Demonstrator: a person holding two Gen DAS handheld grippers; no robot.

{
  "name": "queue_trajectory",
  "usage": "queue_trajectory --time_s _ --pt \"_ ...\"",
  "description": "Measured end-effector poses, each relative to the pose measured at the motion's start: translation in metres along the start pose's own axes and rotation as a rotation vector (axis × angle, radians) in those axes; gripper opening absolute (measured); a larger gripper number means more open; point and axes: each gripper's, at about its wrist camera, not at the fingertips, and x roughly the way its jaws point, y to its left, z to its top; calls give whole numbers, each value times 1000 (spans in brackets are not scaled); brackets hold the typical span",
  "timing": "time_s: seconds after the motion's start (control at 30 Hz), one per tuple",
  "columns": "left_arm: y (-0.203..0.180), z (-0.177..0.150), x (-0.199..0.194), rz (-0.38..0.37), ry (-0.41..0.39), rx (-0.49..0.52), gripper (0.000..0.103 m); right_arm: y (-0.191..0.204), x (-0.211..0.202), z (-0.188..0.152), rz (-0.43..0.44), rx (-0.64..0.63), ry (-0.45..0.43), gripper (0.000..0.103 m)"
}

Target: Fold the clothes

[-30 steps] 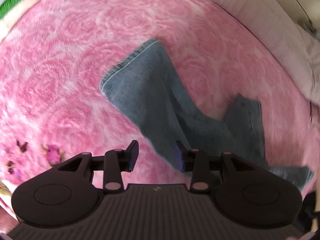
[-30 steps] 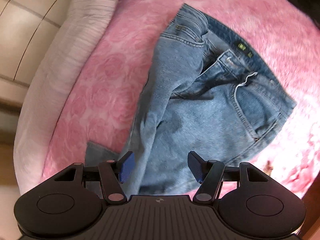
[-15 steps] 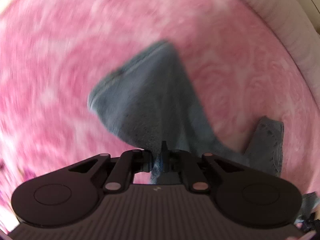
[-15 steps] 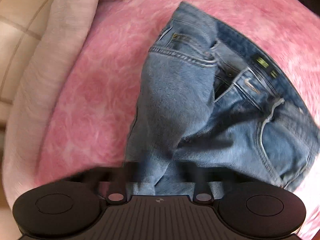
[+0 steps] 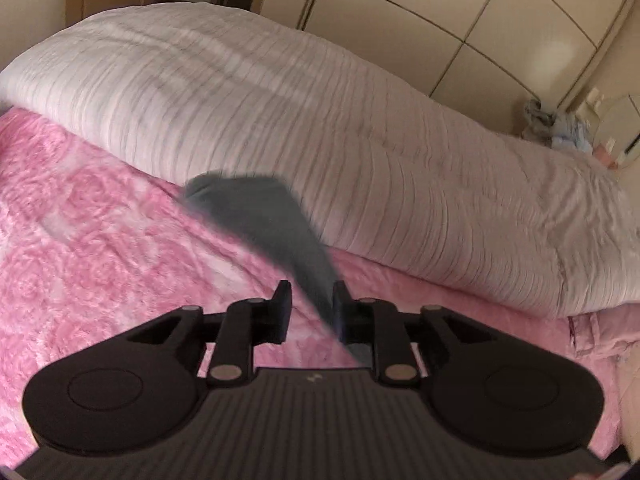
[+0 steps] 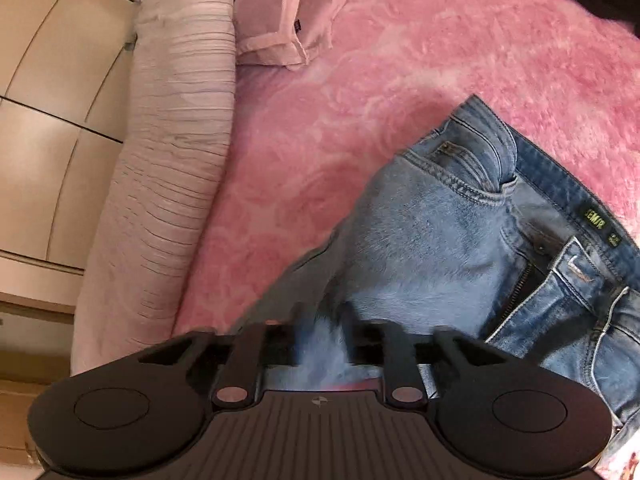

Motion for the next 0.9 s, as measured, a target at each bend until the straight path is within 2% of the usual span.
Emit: queue_trajectory --time_s 0.03,0.07,0.17,0.4,0.47,0.6,0.73,0.9 --pt "0 -7 3 0 27 11 25 -2 -4 -1 21 -2 0 41" --pt "1 -20 7 0 65 13 29 -6 -7 -3 30 -1 5 43" --pt "13 -71 15 17 200 6 29 -31 -18 -11 11 31 31 43" --pt "44 -218 5 47 519 -7 28 -114 -50 -51 -169 93 132 43" --pt "46 -251 3 36 575 -8 28 -135 -58 -63 -210 114 154 43" --pt "47 -284 11 21 594 -52 29 -174 -74 -85 -264 181 162 43" --pt "47 -291 28 46 549 -65 31 -207 -83 -98 -280 277 119 46" --pt "28 -288 43 21 503 57 39 -236 -83 -108 -242 382 63 49"
